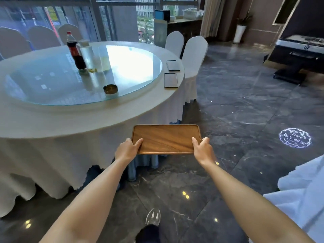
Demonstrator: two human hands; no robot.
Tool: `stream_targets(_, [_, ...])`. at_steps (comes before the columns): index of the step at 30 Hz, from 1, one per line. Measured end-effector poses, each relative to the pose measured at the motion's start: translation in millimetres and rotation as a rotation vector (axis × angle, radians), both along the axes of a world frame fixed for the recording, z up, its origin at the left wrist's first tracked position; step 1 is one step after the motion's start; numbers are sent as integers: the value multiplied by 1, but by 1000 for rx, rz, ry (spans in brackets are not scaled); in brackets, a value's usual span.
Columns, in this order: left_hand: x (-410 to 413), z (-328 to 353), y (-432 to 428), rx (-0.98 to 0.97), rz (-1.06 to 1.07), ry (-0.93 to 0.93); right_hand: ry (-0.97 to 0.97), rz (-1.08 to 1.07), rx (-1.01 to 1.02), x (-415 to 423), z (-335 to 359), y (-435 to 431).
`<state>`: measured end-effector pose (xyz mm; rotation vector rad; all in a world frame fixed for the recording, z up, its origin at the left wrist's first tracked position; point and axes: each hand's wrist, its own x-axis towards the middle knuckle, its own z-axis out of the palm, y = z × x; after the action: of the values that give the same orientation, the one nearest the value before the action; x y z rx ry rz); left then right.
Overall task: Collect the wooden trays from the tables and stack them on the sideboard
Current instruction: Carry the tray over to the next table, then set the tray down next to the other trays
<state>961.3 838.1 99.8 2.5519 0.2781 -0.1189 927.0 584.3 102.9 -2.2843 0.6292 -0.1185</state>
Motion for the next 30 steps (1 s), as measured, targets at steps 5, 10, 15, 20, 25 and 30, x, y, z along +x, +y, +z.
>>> stream_targets(5, [137,4,-25,-6,-76,-9,-14,-90,-4,116,2,-17])
stream_targets(10, [257,18,-59,-21,-149,1,-39,-176,-57,216,15,-47])
stream_targets(15, [345,17,-107,-73,-206,21,-19,-244,-113,289,18,-89])
stream_targets(20, [423,1,-161,-68,-210,34,1,-239,-119,365,6,-144])
stream_targets(25, [502,-17,-224,-112,-174,63,17,-192,-139,454,0,-210])
stream_targets(30, [572,-17,-291,-209,-64,59,3,-101,-135,547,17,-282])
